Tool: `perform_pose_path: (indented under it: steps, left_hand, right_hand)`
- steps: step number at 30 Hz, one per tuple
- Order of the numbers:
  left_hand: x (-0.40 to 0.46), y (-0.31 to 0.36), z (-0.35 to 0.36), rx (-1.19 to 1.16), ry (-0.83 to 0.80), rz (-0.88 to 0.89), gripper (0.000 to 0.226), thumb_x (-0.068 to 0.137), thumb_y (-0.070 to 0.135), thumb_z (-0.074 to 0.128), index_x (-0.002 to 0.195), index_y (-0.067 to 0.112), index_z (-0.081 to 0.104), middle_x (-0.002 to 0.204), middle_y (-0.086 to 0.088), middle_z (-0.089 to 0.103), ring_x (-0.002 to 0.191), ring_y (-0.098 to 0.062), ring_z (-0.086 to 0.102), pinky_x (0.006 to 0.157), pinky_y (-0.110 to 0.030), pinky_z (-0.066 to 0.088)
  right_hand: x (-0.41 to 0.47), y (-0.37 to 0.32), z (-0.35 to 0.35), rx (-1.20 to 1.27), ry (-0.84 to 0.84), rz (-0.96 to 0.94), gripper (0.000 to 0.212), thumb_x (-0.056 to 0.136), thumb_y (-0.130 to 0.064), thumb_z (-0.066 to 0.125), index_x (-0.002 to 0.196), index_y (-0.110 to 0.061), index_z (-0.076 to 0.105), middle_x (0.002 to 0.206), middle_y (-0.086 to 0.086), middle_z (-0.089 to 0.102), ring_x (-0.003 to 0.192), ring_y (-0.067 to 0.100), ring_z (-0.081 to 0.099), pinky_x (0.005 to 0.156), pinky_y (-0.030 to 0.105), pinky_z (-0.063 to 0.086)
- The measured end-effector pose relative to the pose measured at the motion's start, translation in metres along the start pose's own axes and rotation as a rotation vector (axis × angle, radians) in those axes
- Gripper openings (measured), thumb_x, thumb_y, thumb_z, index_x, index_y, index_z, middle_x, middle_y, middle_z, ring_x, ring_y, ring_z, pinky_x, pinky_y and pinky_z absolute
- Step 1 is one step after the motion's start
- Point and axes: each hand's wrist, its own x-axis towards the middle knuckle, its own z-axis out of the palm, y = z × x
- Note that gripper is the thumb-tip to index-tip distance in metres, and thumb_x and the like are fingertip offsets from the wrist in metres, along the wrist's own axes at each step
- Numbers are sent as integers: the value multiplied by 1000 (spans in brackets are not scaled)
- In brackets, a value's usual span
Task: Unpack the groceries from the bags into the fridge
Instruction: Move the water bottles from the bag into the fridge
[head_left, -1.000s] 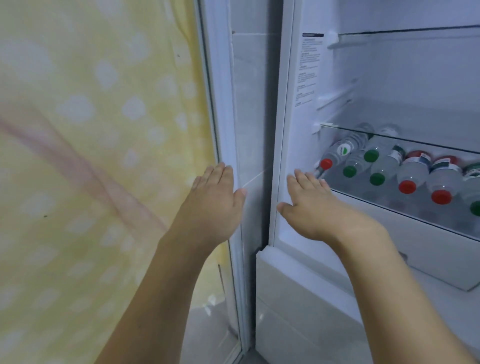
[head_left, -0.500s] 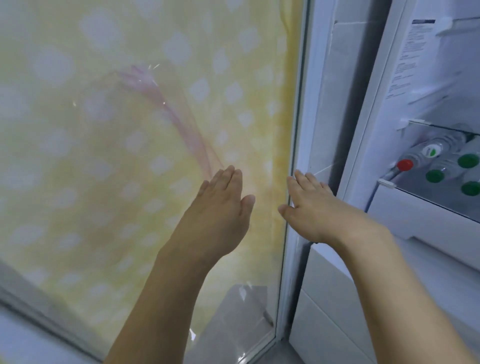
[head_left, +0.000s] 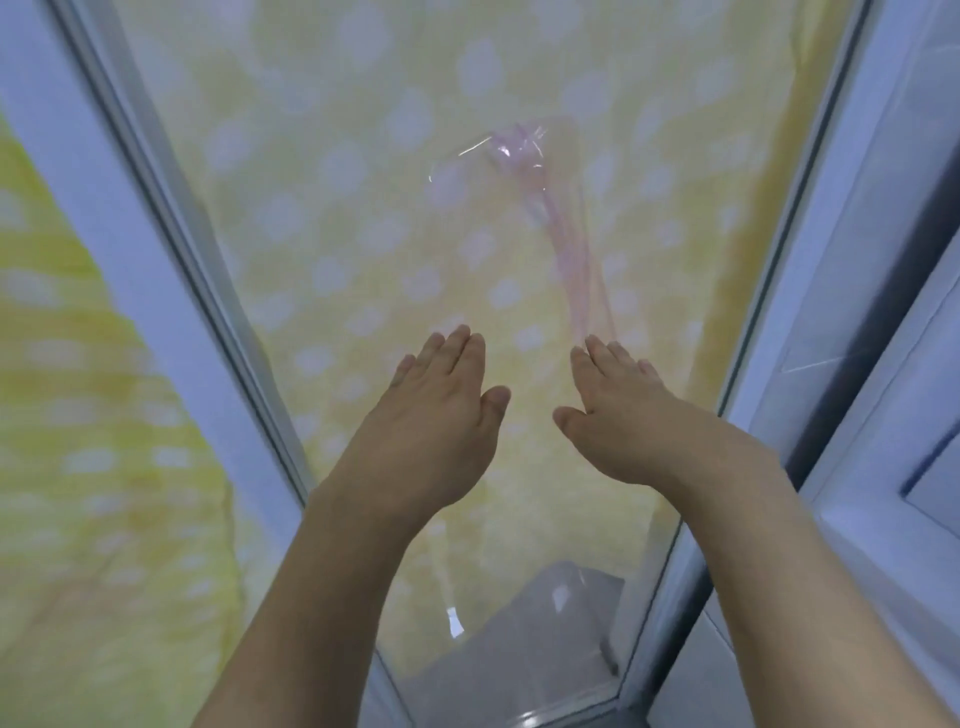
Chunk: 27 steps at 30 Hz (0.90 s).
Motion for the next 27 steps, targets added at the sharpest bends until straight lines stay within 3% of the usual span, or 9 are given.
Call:
perform_pose_path:
  steps: [7,15,27]
  left_hand:
    - [-30,-33,-12,2,20,-163,62,105,44,20,157,18,-4,164,3,-12,150,-11,-11,120,-30,-6]
    - [-67,-73,-33,57,103,-313,62,105,39,25,156,11,4,165,-5,-2,151,-18,-3,120,-34,0]
    - [-167,-158,-68,71,205,-544,62,105,39,27,156,11,6,165,-4,-1,151,-17,-3,120,-32,1]
  right_hand:
    - [-3,-48,4,-9,-14,-155,66,105,-36,28,155,-11,-7,162,5,-18,149,19,-16,120,36,-7]
    - [-4,-103,11,-22,-45,-304,67,105,-37,27,155,-11,-8,162,4,-20,149,18,-17,120,35,-9]
    - [-31,-235,39,-18,-80,-571,67,104,-37,29,156,-13,-6,162,3,-19,149,18,-17,119,36,-9]
